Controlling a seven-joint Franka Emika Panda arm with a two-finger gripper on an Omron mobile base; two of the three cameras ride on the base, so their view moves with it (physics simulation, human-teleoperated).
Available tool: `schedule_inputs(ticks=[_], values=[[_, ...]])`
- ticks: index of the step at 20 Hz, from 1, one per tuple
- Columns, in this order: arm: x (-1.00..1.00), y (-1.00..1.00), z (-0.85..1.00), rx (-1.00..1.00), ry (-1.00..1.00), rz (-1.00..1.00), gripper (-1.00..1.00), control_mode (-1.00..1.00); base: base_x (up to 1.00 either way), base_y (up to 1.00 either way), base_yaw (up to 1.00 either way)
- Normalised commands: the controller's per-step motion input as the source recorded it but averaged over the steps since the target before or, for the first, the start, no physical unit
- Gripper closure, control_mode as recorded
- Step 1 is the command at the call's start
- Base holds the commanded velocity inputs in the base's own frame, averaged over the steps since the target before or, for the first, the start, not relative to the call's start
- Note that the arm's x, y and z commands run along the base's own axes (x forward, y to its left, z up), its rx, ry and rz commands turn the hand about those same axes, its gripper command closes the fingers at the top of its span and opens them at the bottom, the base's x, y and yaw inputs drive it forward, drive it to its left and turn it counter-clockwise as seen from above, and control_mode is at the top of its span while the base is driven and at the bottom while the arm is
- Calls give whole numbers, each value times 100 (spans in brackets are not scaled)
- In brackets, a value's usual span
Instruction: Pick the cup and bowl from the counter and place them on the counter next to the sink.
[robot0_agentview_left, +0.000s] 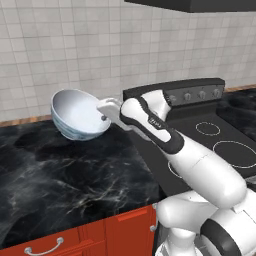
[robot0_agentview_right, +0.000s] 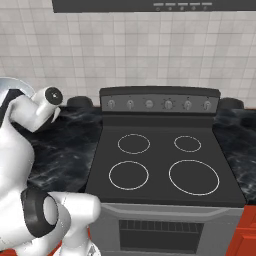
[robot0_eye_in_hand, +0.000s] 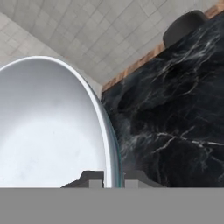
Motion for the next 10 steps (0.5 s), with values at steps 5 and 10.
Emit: schedule_inputs(ticks=[5,10], values=[[-28,-6,39,-17,23,-17,100,-100,0,0,0],[-33,-16,11,-17,29,-24,100,-100,0,0,0]])
